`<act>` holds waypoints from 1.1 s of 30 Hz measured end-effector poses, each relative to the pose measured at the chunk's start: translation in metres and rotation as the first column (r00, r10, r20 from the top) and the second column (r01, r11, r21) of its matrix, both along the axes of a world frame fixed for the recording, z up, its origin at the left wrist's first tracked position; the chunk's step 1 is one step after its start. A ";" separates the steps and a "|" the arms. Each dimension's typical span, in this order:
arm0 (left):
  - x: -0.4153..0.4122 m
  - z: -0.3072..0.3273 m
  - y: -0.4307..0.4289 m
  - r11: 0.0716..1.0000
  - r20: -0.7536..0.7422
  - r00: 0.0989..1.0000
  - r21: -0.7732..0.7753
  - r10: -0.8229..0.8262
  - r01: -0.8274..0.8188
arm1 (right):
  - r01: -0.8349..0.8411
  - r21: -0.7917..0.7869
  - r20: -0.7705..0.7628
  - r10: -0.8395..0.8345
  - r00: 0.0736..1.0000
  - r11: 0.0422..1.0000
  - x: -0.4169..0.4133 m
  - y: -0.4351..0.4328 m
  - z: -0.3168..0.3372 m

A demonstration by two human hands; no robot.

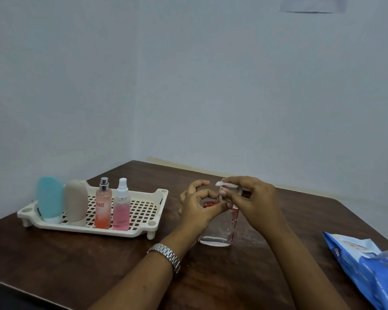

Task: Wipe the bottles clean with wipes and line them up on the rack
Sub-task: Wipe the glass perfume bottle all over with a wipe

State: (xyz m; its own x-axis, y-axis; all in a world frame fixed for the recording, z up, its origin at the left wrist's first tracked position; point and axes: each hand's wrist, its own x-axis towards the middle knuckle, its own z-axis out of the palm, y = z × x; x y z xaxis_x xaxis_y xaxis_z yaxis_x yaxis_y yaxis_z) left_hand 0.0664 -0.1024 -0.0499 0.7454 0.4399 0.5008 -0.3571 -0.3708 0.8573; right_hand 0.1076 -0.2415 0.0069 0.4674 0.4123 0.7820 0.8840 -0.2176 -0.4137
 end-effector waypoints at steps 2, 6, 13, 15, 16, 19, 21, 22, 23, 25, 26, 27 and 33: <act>0.000 -0.001 0.000 1.000 0.005 1.000 -0.009 -0.011 0.011 | -0.018 -0.026 -0.003 0.018 1.000 0.999 0.000 0.000 -0.003; 0.002 -0.003 -0.001 0.999 0.023 1.000 -0.030 -0.013 0.014 | -0.044 -0.008 0.060 0.044 0.997 0.999 -0.002 -0.002 -0.003; 0.001 -0.005 -0.004 0.998 0.047 0.999 -0.059 0.021 -0.018 | -0.025 0.015 -0.008 0.025 1.000 1.000 0.002 -0.007 -0.005; 0.001 -0.004 -0.005 0.998 0.043 0.998 -0.060 0.034 -0.031 | -0.034 -0.002 -0.034 0.034 0.999 0.999 0.001 -0.005 -0.008; 0.001 -0.004 -0.005 0.998 0.042 0.998 -0.057 0.042 -0.040 | -0.039 0.002 -0.037 0.039 0.999 0.999 0.000 -0.004 -0.009; 0.001 -0.005 -0.005 0.997 0.037 0.998 -0.059 0.051 -0.049 | -0.079 0.070 -0.083 0.084 0.993 0.994 -0.003 -0.004 -0.007; -0.001 -0.005 -0.006 0.997 0.021 0.999 -0.057 0.048 -0.047 | -0.099 0.114 -0.118 0.112 0.987 0.989 -0.003 -0.006 -0.005; -0.002 -0.005 -0.006 0.998 0.016 0.999 -0.051 0.046 -0.045 | -0.100 0.129 -0.134 0.118 0.984 0.987 -0.003 -0.007 -0.004; -0.003 -0.004 -0.006 0.998 0.013 0.999 -0.048 0.044 -0.043 | -0.102 0.138 -0.149 0.122 0.981 0.985 -0.002 -0.007 -0.005; -0.004 -0.004 -0.006 0.998 0.004 0.999 -0.048 0.039 -0.038 | -0.111 0.140 -0.172 0.135 0.976 0.984 -0.004 -0.005 -0.007; -0.005 -0.003 -0.006 0.998 0.001 0.999 -0.051 0.039 -0.038 | -0.120 0.138 -0.175 0.144 0.974 0.983 -0.005 -0.004 -0.008; -0.005 -0.003 -0.006 0.998 0.002 0.999 -0.055 0.040 -0.040 | -0.131 0.134 -0.173 0.154 0.973 0.982 -0.006 -0.003 -0.009; -0.003 -0.003 -0.008 0.997 0.016 0.998 -0.063 0.056 -0.054 | -0.213 0.141 -0.220 0.240 0.945 0.967 -0.002 -0.008 -0.005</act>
